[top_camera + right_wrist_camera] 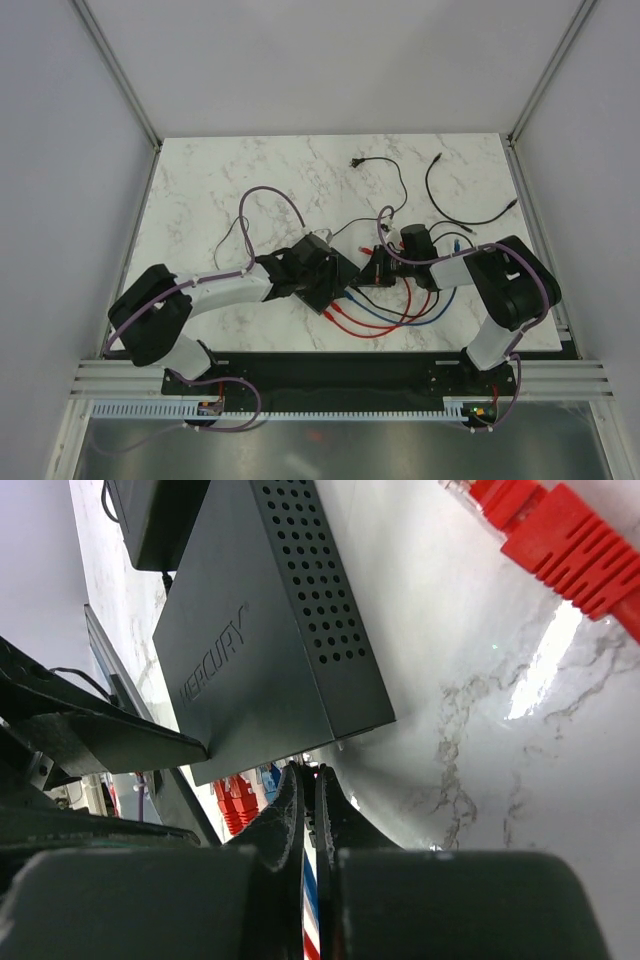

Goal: Pull the plug from the switch port

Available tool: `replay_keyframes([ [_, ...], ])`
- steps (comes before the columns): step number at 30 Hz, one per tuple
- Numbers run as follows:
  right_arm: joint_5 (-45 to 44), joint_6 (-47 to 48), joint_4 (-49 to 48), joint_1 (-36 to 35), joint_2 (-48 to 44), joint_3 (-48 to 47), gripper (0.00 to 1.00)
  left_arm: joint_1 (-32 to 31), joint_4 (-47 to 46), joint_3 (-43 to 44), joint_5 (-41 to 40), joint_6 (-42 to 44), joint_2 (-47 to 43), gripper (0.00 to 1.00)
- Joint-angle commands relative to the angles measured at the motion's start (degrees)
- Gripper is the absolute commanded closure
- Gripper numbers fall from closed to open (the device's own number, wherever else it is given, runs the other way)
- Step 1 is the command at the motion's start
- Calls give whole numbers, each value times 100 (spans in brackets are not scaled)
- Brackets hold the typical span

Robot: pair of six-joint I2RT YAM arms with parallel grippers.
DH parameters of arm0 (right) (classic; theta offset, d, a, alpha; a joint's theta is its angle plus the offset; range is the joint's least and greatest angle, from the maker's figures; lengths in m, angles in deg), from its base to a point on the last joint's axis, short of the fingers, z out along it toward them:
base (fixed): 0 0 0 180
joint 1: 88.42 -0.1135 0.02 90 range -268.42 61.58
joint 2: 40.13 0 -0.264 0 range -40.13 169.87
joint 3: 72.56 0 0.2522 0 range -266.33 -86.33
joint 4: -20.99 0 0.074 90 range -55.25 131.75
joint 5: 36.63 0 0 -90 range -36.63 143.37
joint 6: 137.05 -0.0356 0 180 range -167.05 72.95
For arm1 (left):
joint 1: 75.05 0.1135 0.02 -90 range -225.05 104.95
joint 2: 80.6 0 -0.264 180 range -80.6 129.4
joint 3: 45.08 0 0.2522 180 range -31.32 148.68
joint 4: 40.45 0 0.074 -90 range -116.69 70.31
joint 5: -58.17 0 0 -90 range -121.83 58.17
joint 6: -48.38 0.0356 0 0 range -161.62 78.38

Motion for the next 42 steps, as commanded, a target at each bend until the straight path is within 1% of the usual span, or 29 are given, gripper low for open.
replay_keyframes([
  [1, -432, 60, 318, -22, 207, -160, 100, -144, 500, 395, -443, 175, 321, 41],
  [7, -582, 209, 537, -31, 40, -99, 100, -276, 879, 801, -760, 114, 892, 41],
  [15, -608, 218, 573, -31, -127, 6, 100, -320, 1055, 959, -1024, -70, 1411, 41],
  [19, -687, 280, 687, -31, -241, 33, 100, -338, 1239, 907, -1454, -255, 1420, 44],
  [21, -679, 297, 670, -31, -250, 50, 100, -426, 1327, 845, -1884, -299, 1262, 44],
  [22, -679, 297, 661, -31, -241, 51, 100, -461, 1336, 836, -2112, -291, 1201, 45],
  [24, -679, 280, 634, -31, -215, 59, 100, -522, 1397, 871, -2228, -194, 1130, 47],
  [28, -643, 245, 555, -22, -180, 59, 100, -776, 1809, 1143, -2658, -18, 1305, 49],
  [30, -626, 218, 538, -31, -180, 60, 100, -882, 1854, 1205, -2711, 0, 1402, 49],
  [32, -617, 209, 538, -22, -189, 59, 100, -1023, 1890, 1214, -2782, -44, 1446, 47],
  [36, -617, 209, 555, -31, -232, 77, 100, -1111, 1890, 1214, -2817, -89, 1508, 43],
  [42, -608, 165, 555, -31, -382, 156, 100, -1111, 2179, 1512, -2879, -132, 2078, 42],
])
